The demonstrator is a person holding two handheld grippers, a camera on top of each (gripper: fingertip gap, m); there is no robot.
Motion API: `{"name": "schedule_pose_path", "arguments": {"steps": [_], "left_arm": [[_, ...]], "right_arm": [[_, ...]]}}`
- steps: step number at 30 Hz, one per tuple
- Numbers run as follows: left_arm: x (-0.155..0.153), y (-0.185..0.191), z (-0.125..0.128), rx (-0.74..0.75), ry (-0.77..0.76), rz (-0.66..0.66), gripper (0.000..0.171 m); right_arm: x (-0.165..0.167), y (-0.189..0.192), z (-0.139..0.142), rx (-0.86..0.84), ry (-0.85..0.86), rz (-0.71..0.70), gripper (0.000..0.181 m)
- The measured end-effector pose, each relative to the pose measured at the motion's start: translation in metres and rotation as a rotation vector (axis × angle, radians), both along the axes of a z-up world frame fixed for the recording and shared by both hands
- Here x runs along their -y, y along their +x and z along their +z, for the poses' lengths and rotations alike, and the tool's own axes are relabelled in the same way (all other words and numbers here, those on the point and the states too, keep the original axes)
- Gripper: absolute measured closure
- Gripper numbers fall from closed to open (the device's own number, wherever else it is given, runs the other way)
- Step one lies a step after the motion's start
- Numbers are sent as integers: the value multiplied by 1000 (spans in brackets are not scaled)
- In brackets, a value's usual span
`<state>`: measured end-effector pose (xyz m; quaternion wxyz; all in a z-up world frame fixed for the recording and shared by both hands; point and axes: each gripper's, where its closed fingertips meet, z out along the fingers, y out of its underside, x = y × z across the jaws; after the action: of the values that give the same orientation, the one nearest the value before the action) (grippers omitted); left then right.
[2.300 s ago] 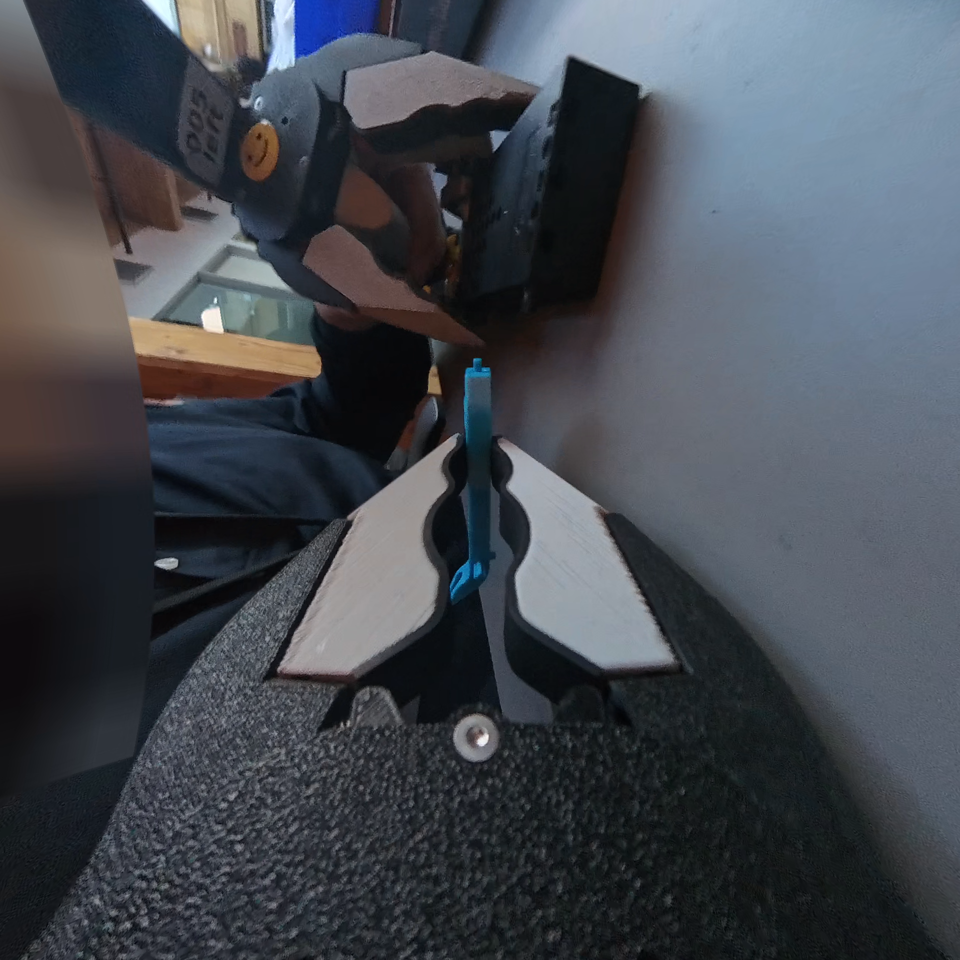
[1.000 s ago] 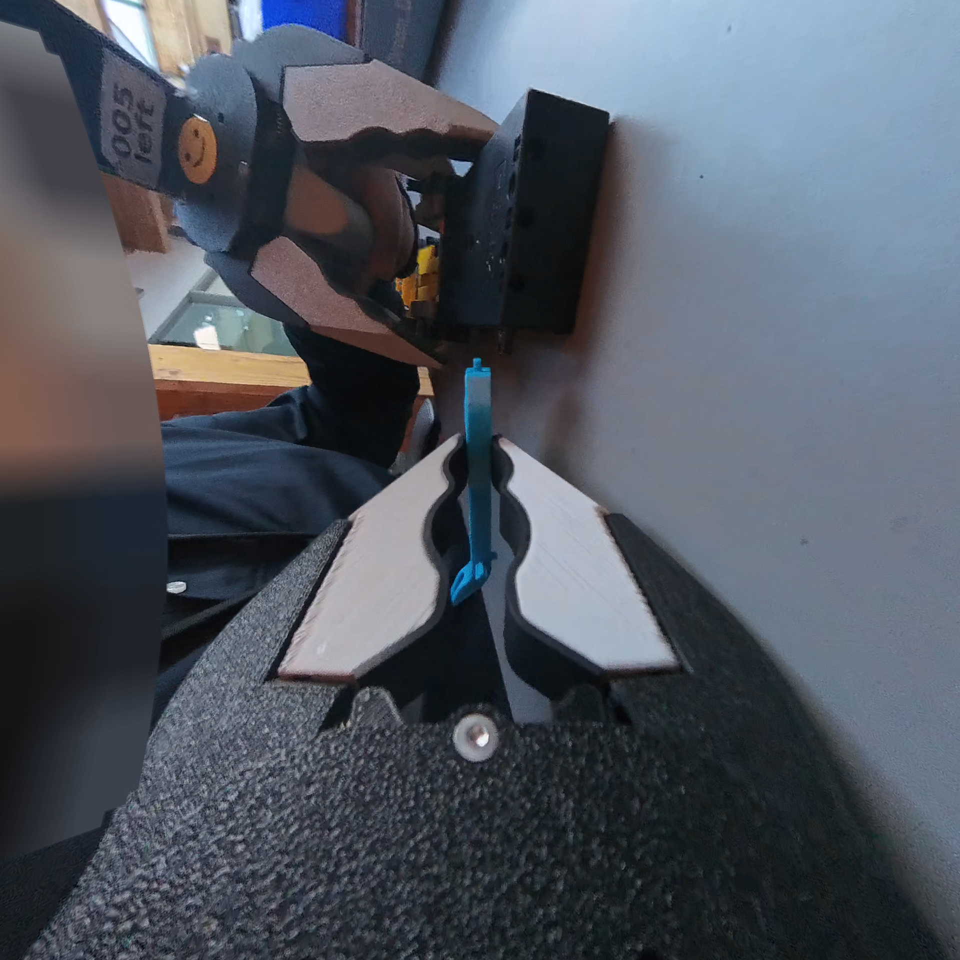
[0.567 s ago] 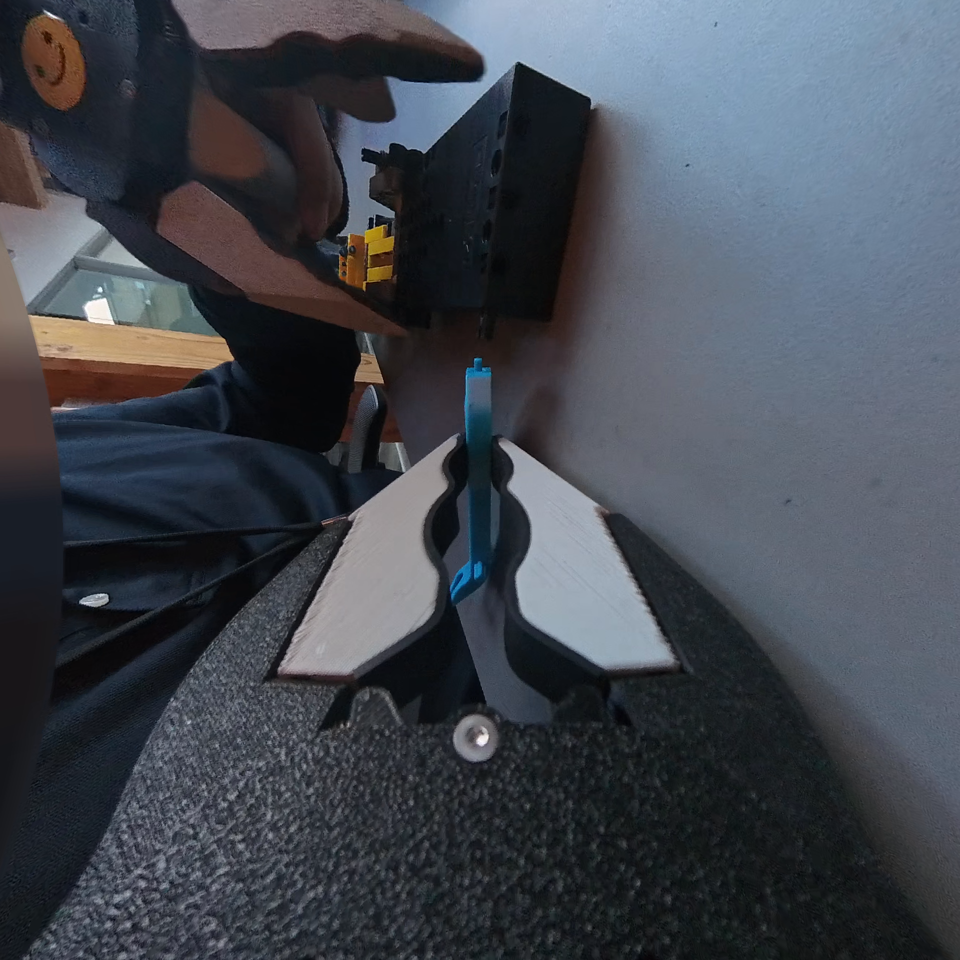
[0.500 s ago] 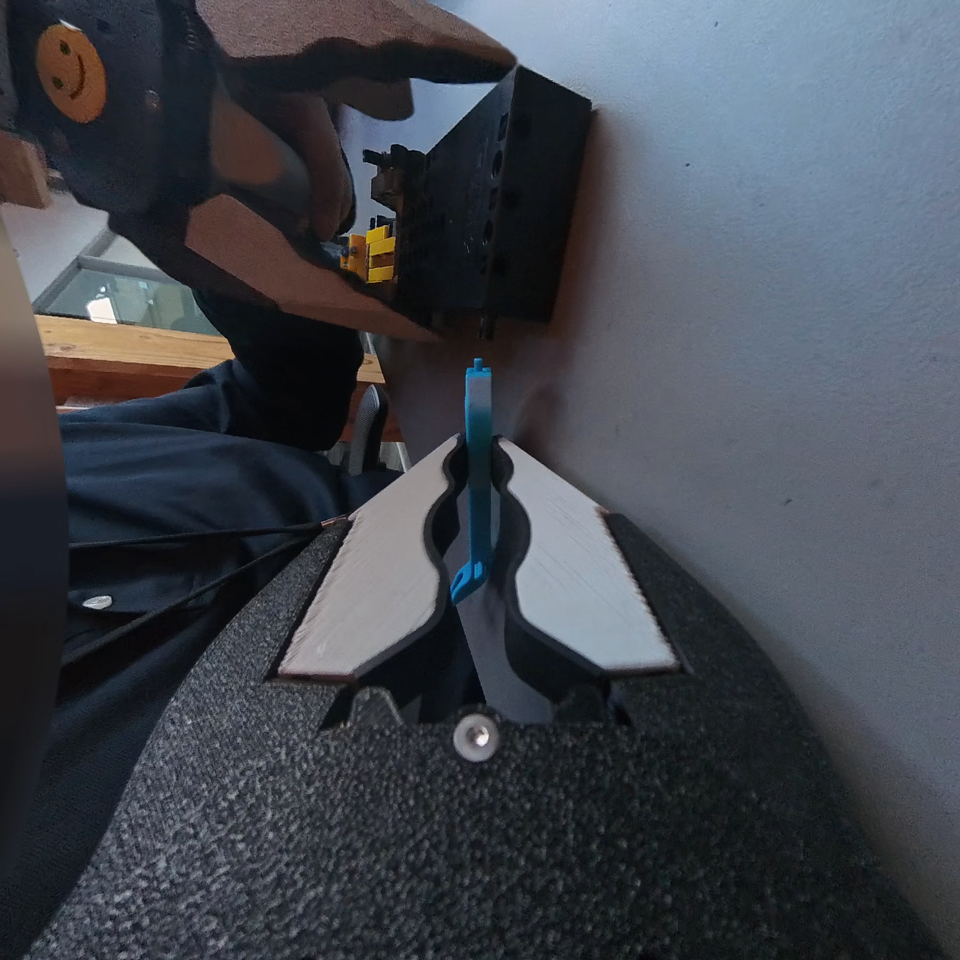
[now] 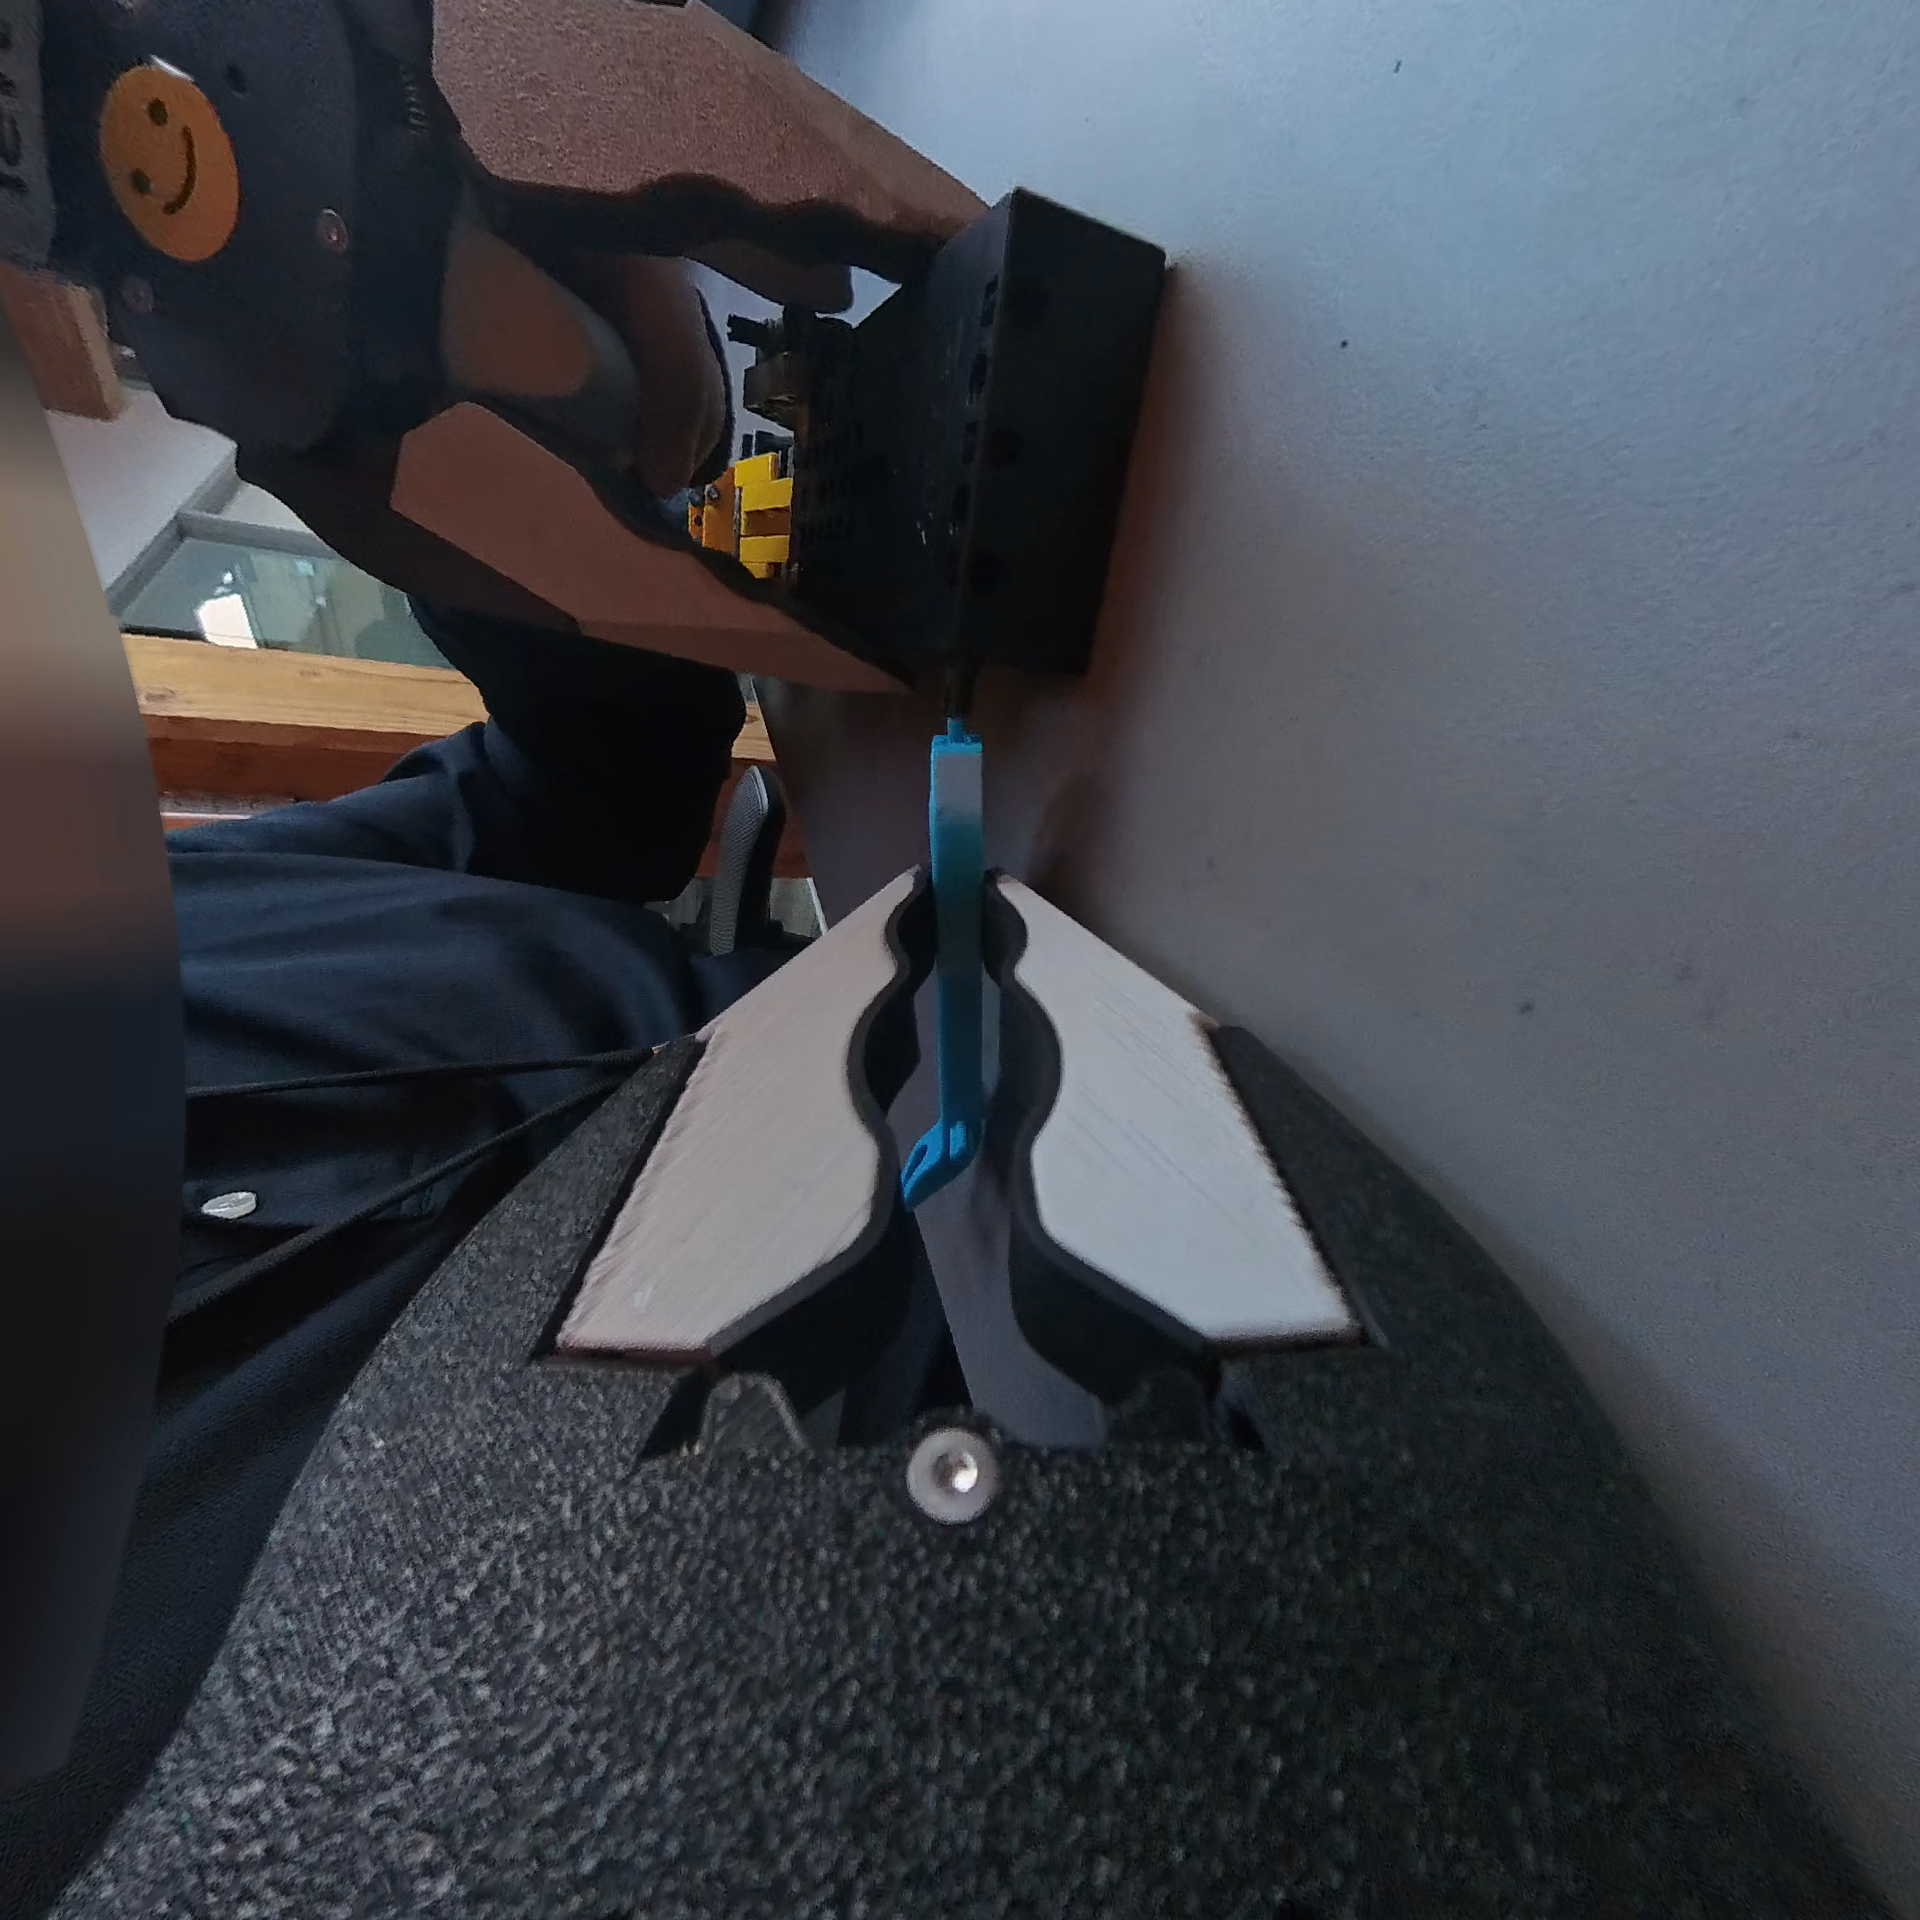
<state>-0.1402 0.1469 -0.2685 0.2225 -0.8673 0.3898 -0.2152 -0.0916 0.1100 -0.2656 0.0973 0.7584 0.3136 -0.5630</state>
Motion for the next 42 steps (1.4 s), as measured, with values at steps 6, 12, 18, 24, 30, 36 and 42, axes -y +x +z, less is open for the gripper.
{"name": "schedule_pose_path", "arguments": {"steps": [6, 12, 18, 24, 30, 36, 42], "left_arm": [[0, 2, 0, 37, -18, -1, 110], [3, 4, 0, 34, -18, -34, 110], [0, 1, 0, 43, -13, -6, 111], [3, 3, 1, 60, -16, -30, 111], [3, 1, 2, 105, -19, -27, 111], [2, 1, 2, 126, 19, -47, 111], [2, 2, 1, 92, -13, -49, 110]], "right_arm": [[0, -1, 1, -4, -15, 1, 178], [2, -1, 7, -51, -87, 16, 177], [-4, -5, 7, -45, -94, 4, 178], [2, -4, 2, -8, -64, 70, 178], [1, -5, 2, -8, -66, 140, 179], [2, -4, 2, 3, -70, 205, 178], [3, -5, -2, 37, -6, 227, 178]]}}
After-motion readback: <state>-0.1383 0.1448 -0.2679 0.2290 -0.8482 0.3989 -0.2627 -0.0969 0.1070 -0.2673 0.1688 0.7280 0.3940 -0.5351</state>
